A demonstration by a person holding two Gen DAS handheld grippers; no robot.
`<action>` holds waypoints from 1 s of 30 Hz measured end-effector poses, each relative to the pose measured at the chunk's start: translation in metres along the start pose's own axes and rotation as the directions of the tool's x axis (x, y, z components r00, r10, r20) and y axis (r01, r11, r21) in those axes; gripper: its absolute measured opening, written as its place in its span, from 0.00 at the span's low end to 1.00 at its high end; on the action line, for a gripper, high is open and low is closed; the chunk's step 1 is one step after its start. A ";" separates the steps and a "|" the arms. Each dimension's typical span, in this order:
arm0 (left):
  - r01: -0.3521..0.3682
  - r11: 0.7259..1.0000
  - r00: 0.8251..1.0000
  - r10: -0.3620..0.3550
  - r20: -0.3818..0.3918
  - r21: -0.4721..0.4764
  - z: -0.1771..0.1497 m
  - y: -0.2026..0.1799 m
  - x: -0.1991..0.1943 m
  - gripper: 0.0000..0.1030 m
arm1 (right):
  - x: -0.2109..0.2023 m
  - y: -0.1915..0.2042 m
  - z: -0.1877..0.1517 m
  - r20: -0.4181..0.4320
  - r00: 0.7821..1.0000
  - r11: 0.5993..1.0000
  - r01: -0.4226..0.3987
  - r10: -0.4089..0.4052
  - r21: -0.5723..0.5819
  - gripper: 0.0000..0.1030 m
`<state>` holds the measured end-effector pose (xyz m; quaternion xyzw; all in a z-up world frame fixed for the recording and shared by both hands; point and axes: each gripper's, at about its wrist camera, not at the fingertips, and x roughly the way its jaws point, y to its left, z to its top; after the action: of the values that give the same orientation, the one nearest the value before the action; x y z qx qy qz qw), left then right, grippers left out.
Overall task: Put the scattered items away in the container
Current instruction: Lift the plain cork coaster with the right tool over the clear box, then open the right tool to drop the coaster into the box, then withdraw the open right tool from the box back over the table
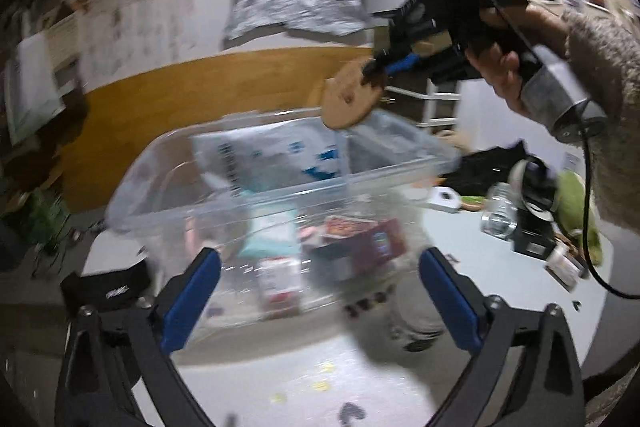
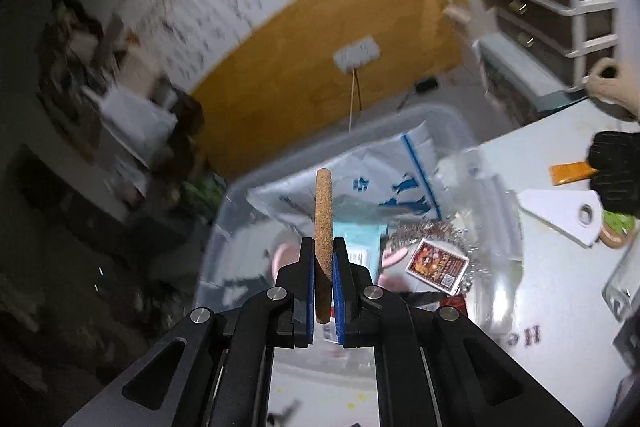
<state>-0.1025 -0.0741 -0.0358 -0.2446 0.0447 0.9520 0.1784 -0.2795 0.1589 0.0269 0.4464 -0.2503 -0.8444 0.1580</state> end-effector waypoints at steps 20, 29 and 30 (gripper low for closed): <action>-0.116 0.981 0.990 0.101 -0.101 -0.156 -0.018 0.055 0.025 1.00 | 0.183 -0.023 0.006 -0.502 0.806 0.950 0.254 -0.313 -0.183 0.08; -0.120 0.974 0.988 0.100 -0.114 -0.191 -0.015 0.064 0.026 1.00 | 0.198 -0.027 0.000 -0.535 0.714 0.892 0.349 -0.451 -0.287 0.88; -0.120 0.974 0.989 0.100 -0.112 -0.190 -0.014 0.064 0.026 1.00 | 0.196 -0.025 0.002 -0.520 0.718 0.886 0.355 -0.463 -0.299 0.98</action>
<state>-0.1404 -0.1276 -0.0604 -0.3062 -0.0270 0.9465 0.0979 -0.3903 0.0836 -0.1189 0.7094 -0.0086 -0.7009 0.0740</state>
